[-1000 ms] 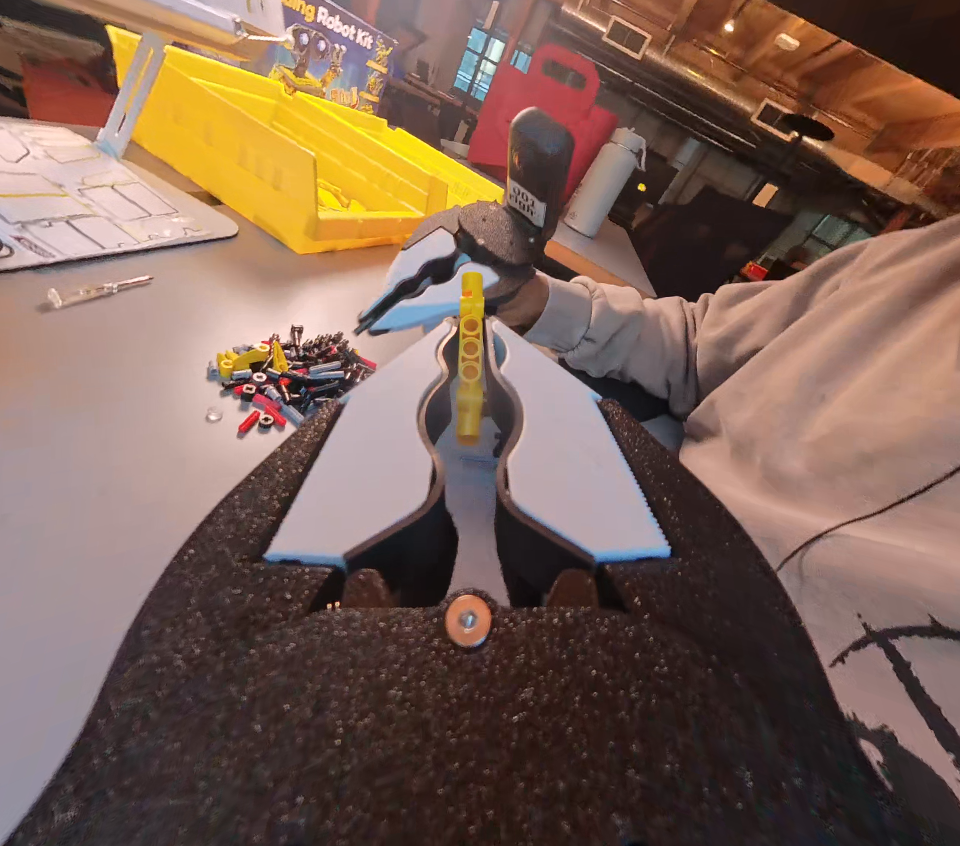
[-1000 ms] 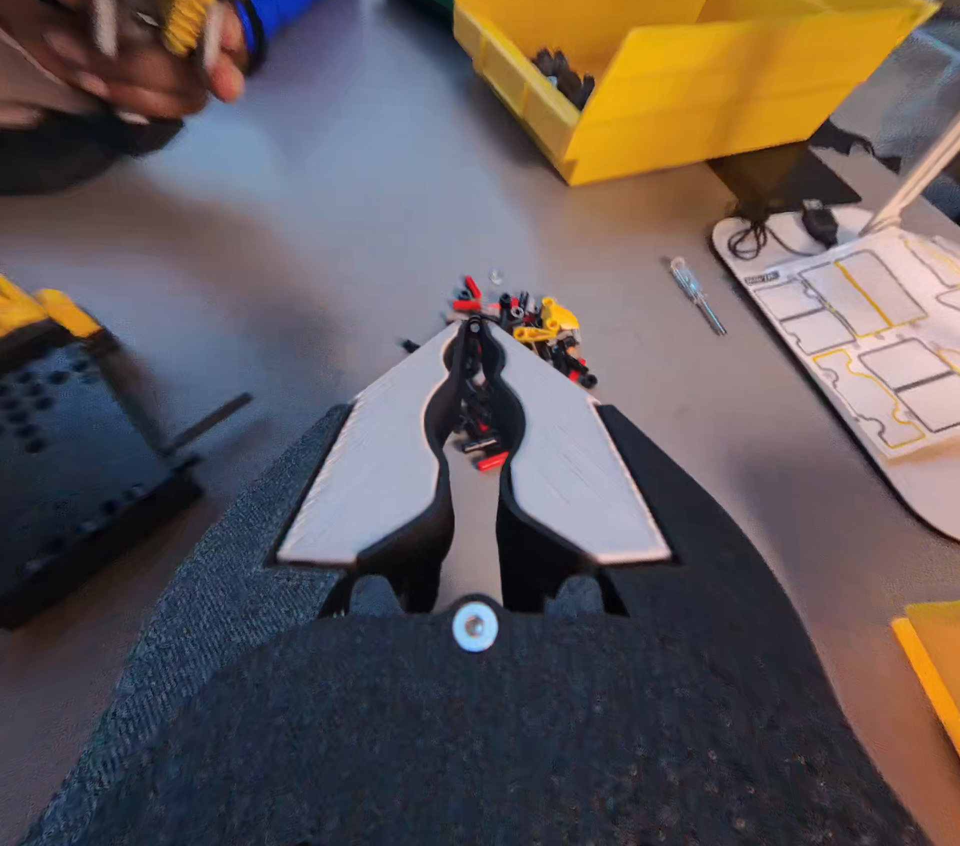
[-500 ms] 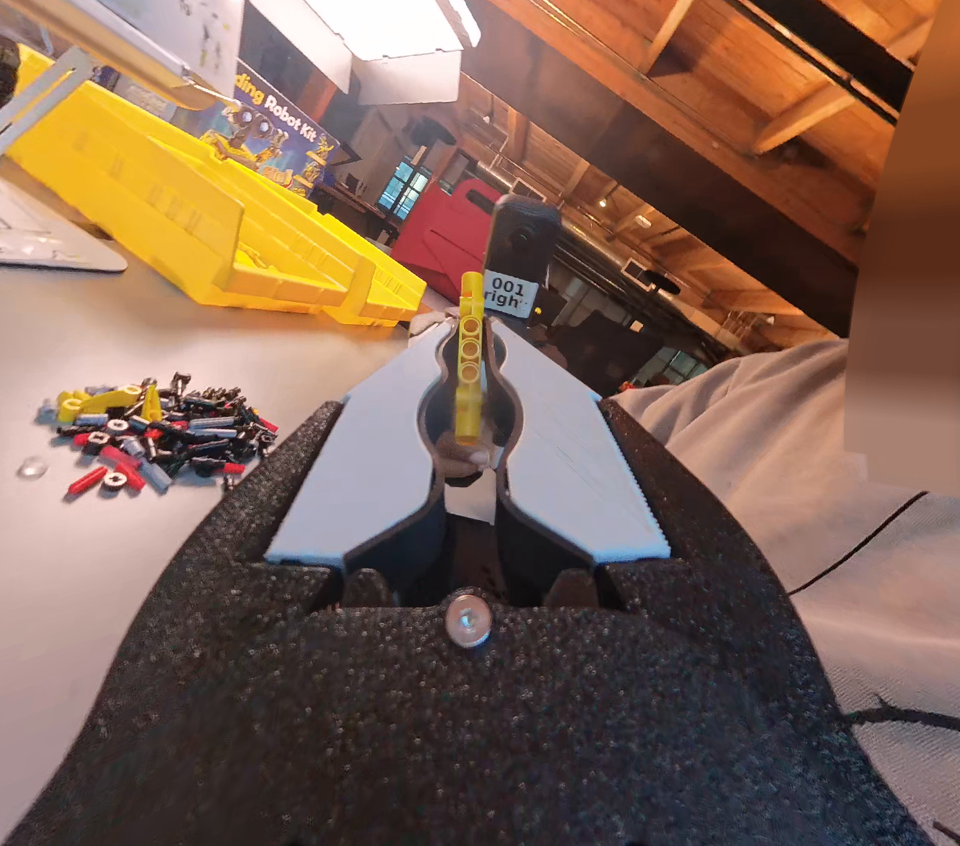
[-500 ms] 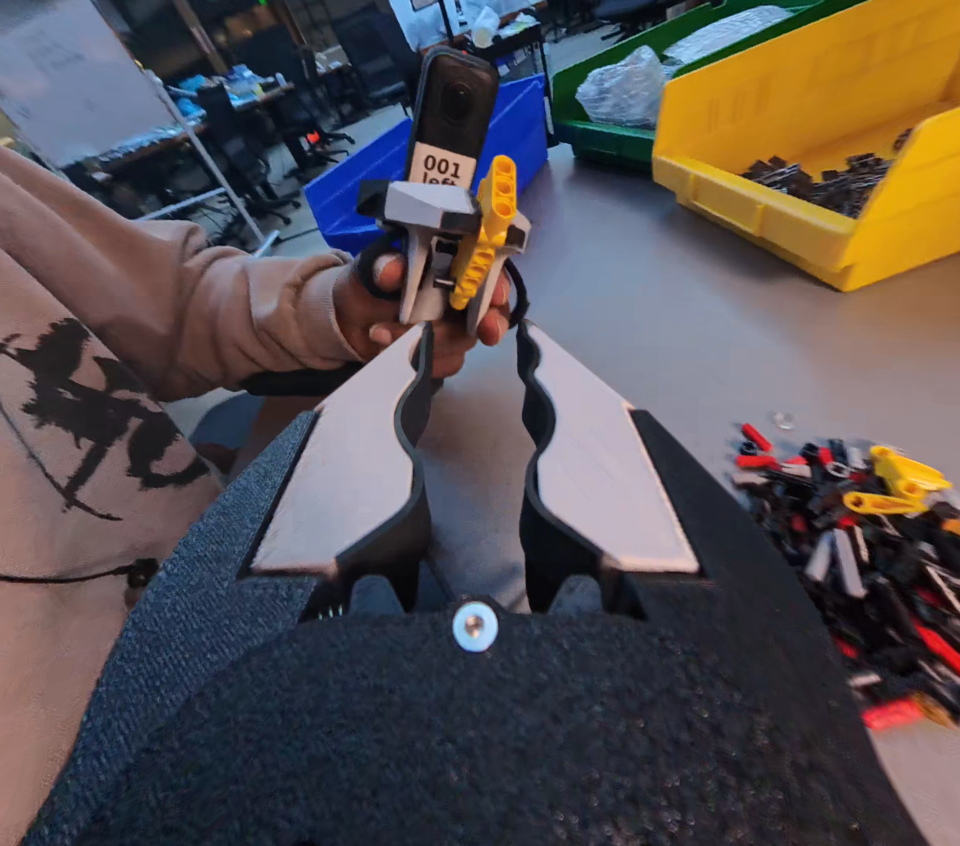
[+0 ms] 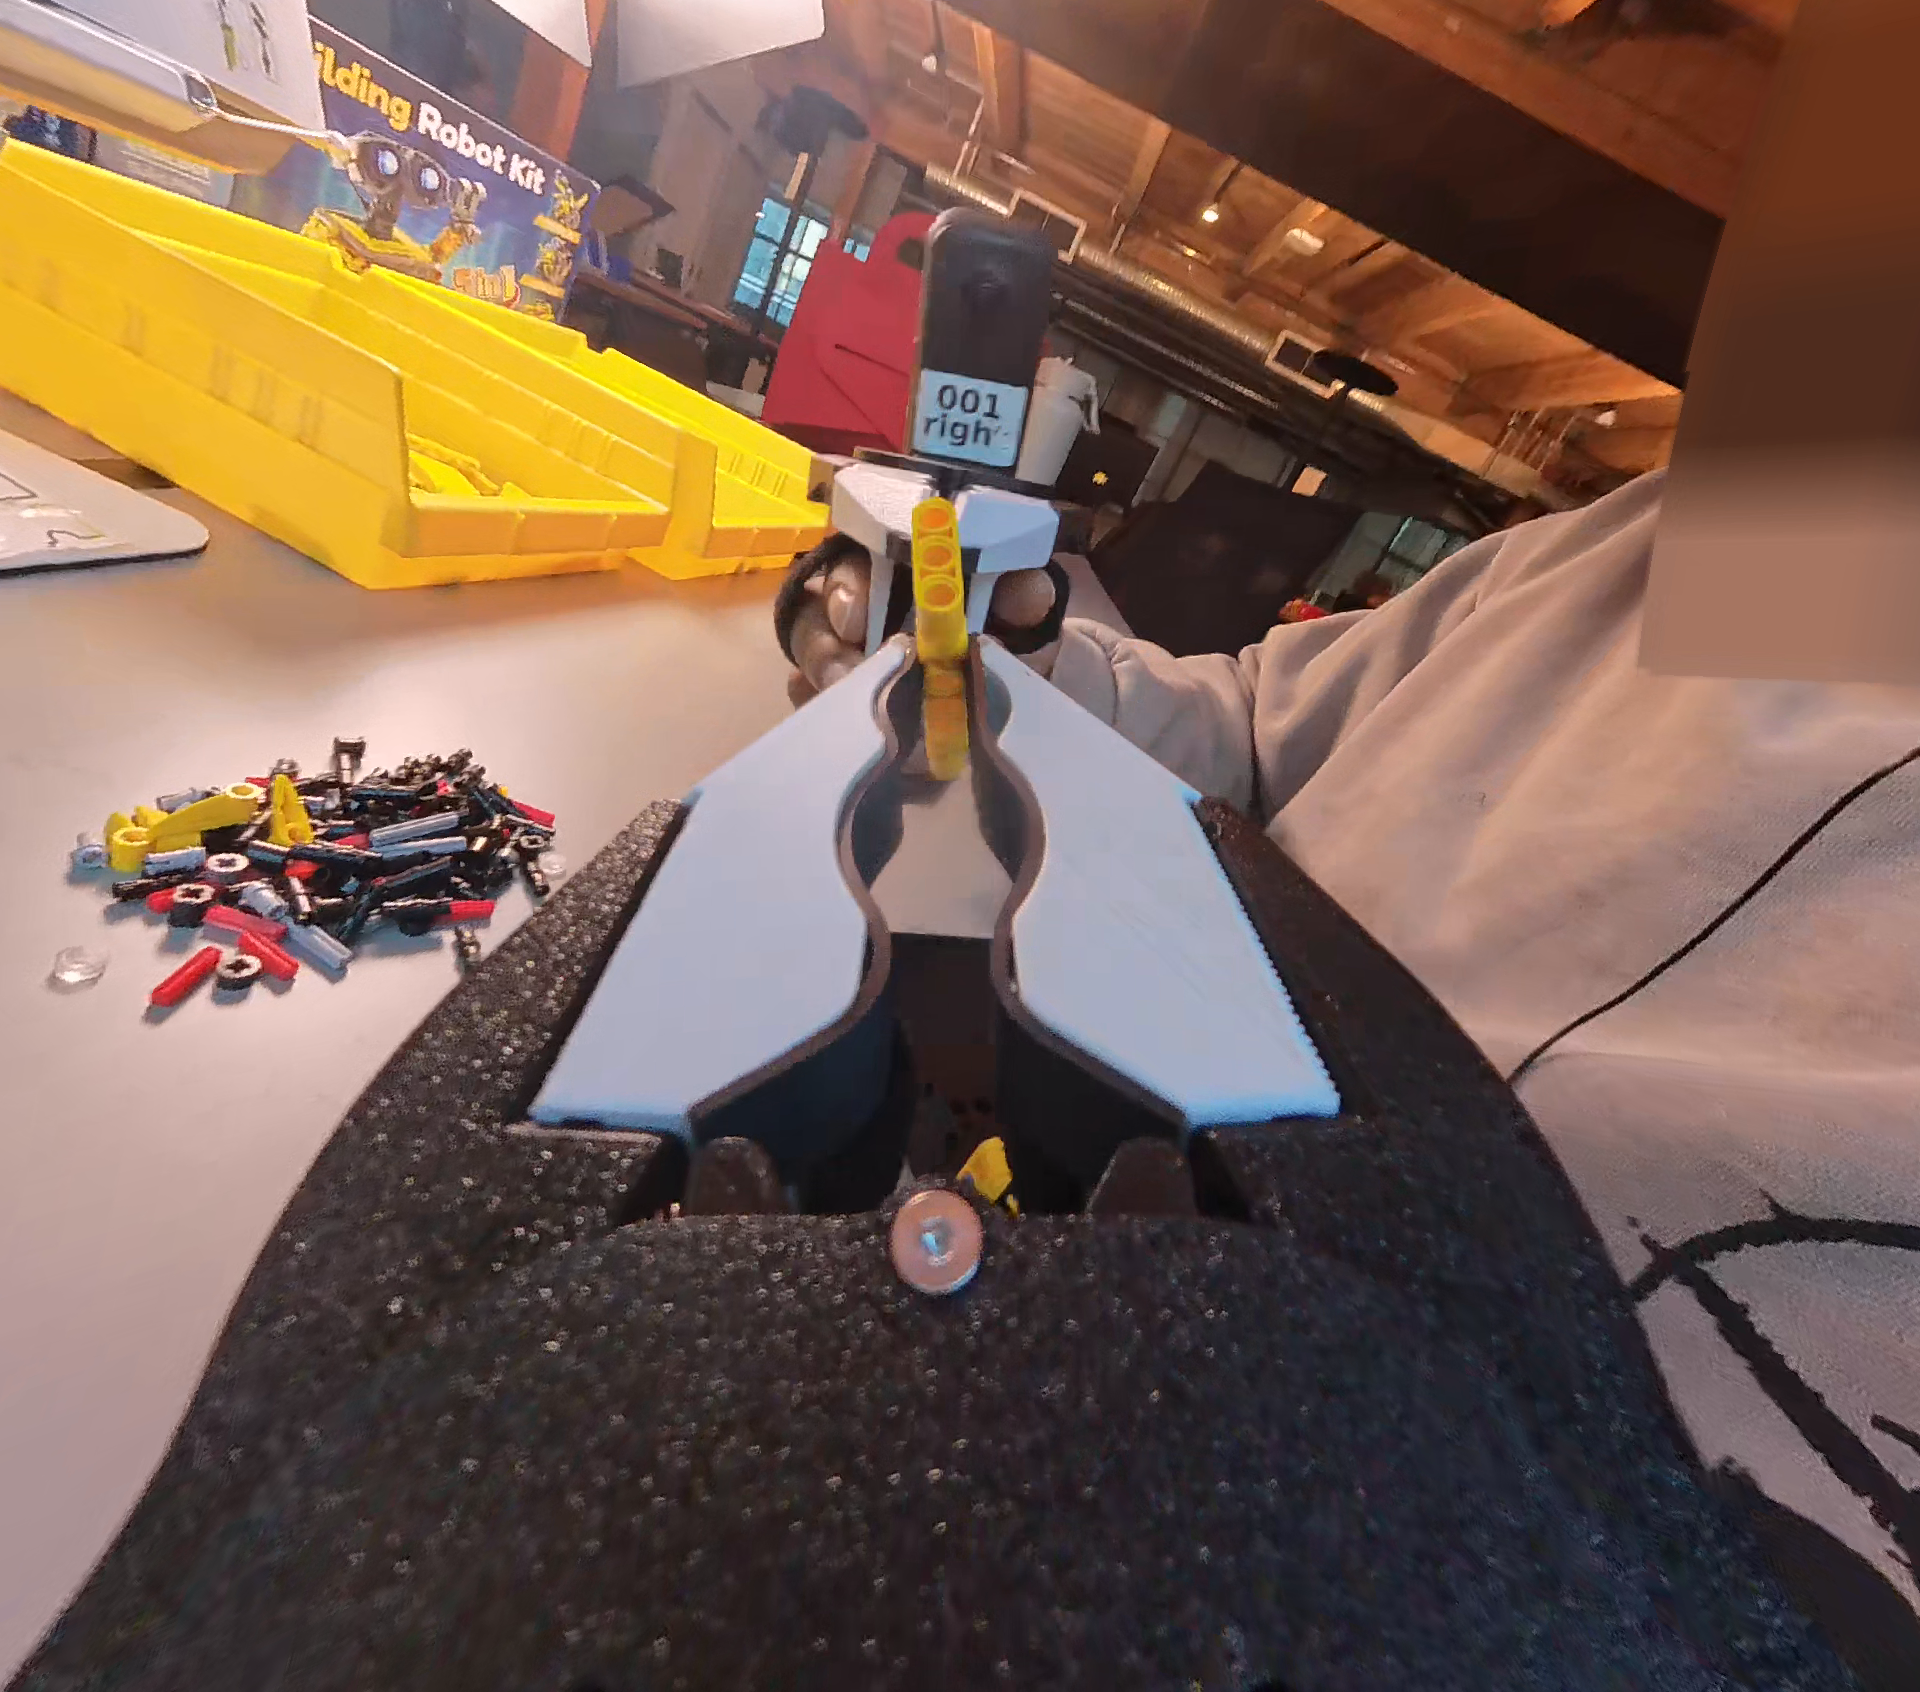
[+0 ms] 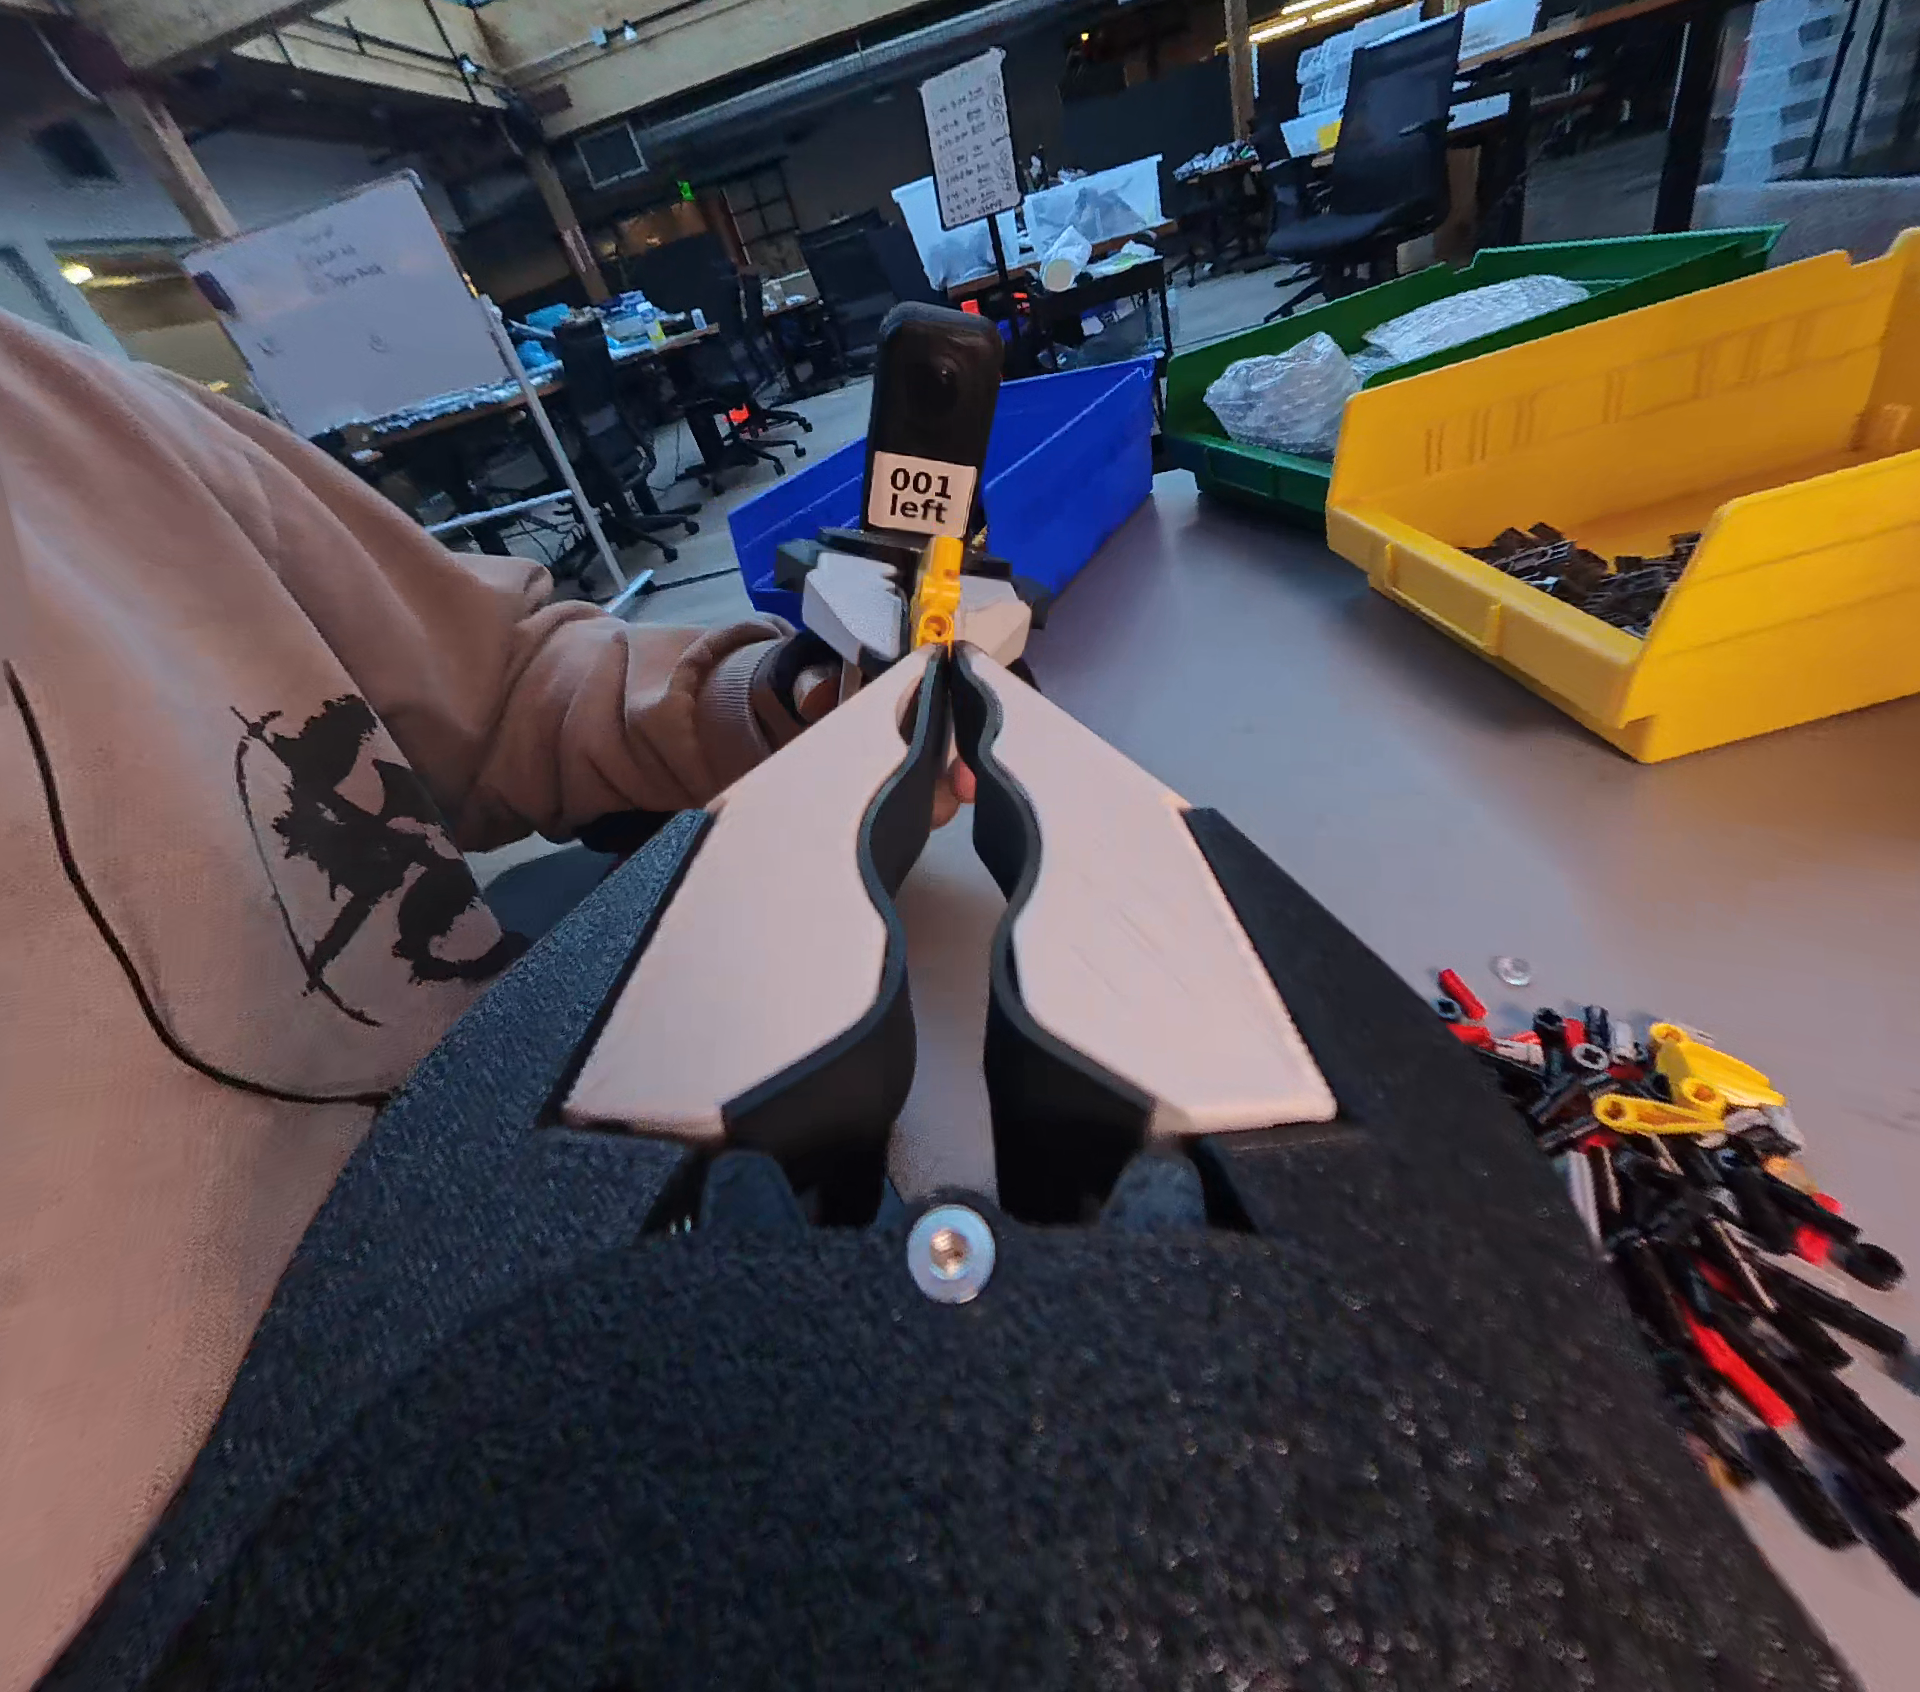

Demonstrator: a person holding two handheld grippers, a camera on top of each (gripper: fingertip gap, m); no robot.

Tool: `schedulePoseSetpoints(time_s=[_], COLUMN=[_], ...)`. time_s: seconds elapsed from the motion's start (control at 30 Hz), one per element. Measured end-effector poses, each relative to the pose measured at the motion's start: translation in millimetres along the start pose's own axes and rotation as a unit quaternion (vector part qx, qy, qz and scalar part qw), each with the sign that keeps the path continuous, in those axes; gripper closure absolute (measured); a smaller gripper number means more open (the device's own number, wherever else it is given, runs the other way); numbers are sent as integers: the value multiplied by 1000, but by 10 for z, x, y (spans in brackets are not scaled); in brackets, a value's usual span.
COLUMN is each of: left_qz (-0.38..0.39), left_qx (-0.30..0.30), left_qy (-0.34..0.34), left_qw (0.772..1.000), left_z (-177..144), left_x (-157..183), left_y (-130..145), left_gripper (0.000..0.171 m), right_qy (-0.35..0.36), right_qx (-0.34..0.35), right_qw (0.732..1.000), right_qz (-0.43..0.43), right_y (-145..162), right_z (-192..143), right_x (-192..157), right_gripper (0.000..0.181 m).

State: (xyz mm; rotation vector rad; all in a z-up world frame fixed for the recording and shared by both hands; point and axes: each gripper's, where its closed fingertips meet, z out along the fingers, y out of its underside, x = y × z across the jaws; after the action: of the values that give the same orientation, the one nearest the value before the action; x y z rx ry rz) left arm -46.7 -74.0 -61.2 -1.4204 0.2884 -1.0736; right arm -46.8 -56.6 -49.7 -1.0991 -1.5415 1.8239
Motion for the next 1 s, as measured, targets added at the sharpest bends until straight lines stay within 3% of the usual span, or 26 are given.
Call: schedulePoseSetpoints(time_s=[0.1,0.2,0.3,0.4,0.77,0.8,0.83,1.0], left_qz=[48,146,282,379,556,558,542,272], left_qx=[8,10,-4,-33,-104,-113,-113,-107], left_qy=[-21,-74,-144,-171,-205,-204,-201,-141], left_qw=[999,986,948,909,799,797,808,946], left_z=[-5,-33,-63,-26,5,7,6,12], left_x=[0,-24,-34,21,14,-2,-11,-116], left_y=[-51,-116,-172,-132,22,58,75,180], left_gripper=[165,165,165,165,162,162,161,138], right_qy=[16,7,-2,-7,3,10,23,127], right_qx=[-19,-40,-45,-31,-2,-8,-21,-103], right_qw=[999,998,996,994,993,994,996,980], right_qz=[-26,38,78,108,119,106,80,-112], right_y=[43,120,188,184,84,102,135,262], right_z=[-30,-27,33,107,77,73,68,3], right_x=[-8,-19,-76,-102,-53,-39,-18,180], right_gripper=[176,163,163,163,176,177,178,178])
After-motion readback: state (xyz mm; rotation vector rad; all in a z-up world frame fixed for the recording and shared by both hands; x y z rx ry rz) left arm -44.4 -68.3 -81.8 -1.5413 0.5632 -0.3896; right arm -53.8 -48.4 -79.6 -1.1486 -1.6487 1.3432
